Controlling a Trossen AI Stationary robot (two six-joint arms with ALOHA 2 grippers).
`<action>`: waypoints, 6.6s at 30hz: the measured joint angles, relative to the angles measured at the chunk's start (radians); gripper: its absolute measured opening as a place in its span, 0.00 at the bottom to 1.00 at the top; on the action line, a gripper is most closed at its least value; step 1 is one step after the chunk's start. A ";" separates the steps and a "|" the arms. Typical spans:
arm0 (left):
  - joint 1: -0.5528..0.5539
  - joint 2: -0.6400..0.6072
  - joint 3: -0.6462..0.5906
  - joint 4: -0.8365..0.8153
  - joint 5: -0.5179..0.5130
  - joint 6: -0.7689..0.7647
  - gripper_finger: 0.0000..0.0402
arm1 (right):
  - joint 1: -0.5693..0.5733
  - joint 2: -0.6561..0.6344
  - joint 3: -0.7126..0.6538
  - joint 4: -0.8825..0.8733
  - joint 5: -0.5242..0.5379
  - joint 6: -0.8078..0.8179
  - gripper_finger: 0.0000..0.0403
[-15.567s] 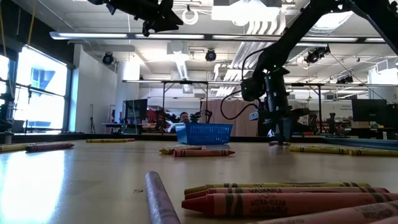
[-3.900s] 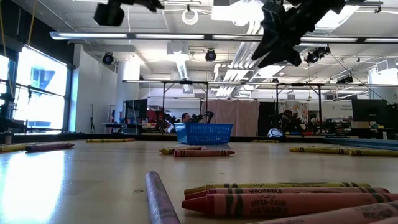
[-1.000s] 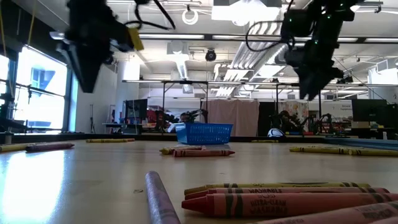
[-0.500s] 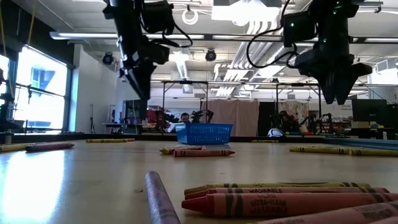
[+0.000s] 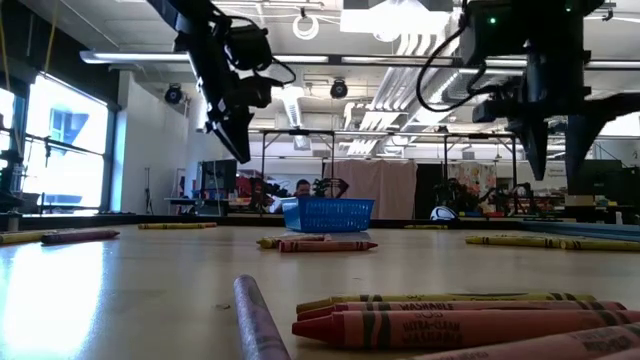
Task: Sort crayons
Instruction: Put the purple crayon into the orange bin
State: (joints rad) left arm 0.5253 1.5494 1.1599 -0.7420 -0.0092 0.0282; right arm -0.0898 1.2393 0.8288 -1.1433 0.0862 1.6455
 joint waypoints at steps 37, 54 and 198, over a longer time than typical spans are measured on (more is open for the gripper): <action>0.154 0.000 0.001 0.008 0.104 0.106 0.21 | -0.051 0.016 -0.351 0.377 -0.069 0.256 0.35; 0.145 0.000 0.001 0.016 0.104 0.012 0.21 | -0.056 -0.009 -0.347 0.391 -0.043 0.168 0.05; -1.331 -0.049 -0.003 -0.222 0.030 -2.247 0.04 | -0.266 -0.197 0.350 0.330 0.172 -1.358 0.33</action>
State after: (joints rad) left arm -0.8056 1.5001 1.1572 -0.9644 0.0212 -2.2192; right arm -0.3554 1.0420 1.1786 -0.8135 0.2581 0.2879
